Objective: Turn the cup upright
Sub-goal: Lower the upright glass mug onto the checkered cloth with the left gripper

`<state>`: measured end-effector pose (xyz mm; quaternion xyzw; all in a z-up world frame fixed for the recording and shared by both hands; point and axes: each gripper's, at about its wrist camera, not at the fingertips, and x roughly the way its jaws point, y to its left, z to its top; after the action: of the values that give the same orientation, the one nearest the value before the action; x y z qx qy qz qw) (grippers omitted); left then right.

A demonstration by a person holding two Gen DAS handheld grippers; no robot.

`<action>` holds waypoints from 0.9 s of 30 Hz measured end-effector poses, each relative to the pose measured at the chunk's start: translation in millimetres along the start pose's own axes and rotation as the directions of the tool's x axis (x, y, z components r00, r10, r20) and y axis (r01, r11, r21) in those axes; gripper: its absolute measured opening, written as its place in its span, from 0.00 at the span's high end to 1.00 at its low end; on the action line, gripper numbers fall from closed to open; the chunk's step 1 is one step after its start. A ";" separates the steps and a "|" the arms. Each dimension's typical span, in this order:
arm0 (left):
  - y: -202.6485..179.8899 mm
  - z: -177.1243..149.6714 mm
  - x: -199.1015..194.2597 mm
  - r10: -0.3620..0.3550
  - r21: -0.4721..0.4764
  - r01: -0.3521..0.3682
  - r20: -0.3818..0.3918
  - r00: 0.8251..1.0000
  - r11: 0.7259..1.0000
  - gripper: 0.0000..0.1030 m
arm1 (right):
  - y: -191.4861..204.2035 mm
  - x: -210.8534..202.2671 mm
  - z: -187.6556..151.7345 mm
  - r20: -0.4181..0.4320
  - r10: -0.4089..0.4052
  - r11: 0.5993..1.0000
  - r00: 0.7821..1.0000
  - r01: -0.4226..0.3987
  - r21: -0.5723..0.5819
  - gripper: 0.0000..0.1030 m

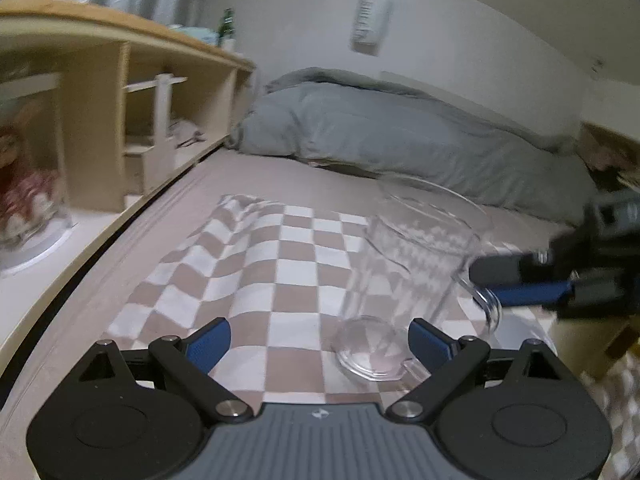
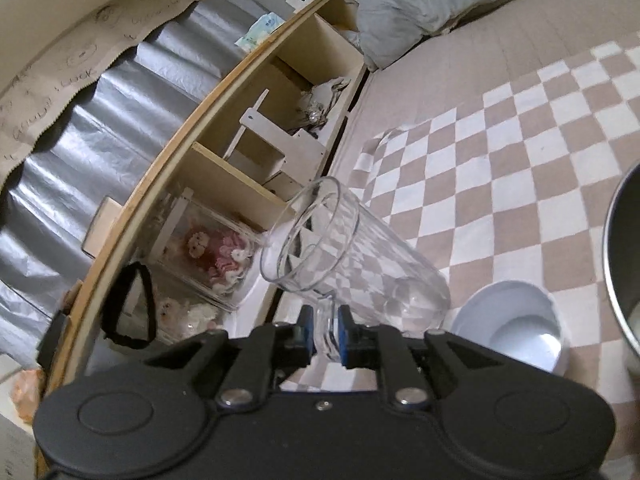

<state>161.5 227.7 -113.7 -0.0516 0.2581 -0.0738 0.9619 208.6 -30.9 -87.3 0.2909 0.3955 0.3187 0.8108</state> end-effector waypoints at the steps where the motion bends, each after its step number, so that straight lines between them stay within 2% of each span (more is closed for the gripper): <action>1: -2.0 -0.8 3.1 -0.010 0.019 0.010 0.005 1.000 1.000 0.09 | 1.6 -2.3 0.9 0.006 -0.014 1.000 1.000 0.014 -0.017 0.78; 6: -10.7 -4.1 19.1 -0.080 0.105 0.075 0.041 0.996 0.992 0.08 | 10.4 -12.1 7.0 0.041 -0.076 0.991 0.996 0.080 -0.106 0.64; 8: -11.9 -3.9 26.4 -0.118 0.134 0.111 0.050 0.992 0.985 0.08 | 15.8 -14.0 9.4 0.063 -0.101 0.980 0.993 0.110 -0.169 0.46; 11: -12.3 -4.3 35.7 -0.173 0.172 0.161 0.057 0.983 0.972 0.09 | 27.0 -8.3 11.5 0.074 -0.142 0.936 0.987 0.158 -0.316 0.41; 13: -11.6 -5.1 41.1 -0.200 0.179 0.186 0.059 0.978 0.966 0.09 | 34.2 0.1 10.8 0.064 -0.164 0.893 0.984 0.175 -0.415 0.31; 15: -10.3 -5.4 45.5 -0.226 0.171 0.214 0.052 0.973 0.962 0.11 | 40.4 10.0 8.8 0.067 -0.181 0.846 0.981 0.190 -0.499 0.29; 17: -9.3 -5.3 49.4 -0.261 0.159 0.252 0.038 0.965 0.955 0.18 | 45.6 20.6 6.9 0.081 -0.201 0.804 0.976 0.212 -0.556 0.30; 19: -8.6 -5.7 50.0 -0.281 0.152 0.272 0.036 0.959 0.950 0.24 | 47.6 29.2 6.8 0.089 -0.200 0.783 0.976 0.213 -0.584 0.29; 21: -7.6 -5.8 48.2 -0.296 0.142 0.288 0.033 0.955 0.947 0.28 | 47.7 33.8 8.1 0.096 -0.196 0.788 0.976 0.215 -0.577 0.29; 27: -13.2 -11.3 28.8 -0.280 0.187 0.272 0.021 0.960 0.944 0.28 | 46.7 27.3 4.7 0.079 -0.170 0.804 0.982 0.185 -0.565 0.29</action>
<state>179.0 209.2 -135.7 -0.0008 0.2179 -0.2298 0.9485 212.3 17.8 -63.5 0.0009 0.2978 0.3416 0.8914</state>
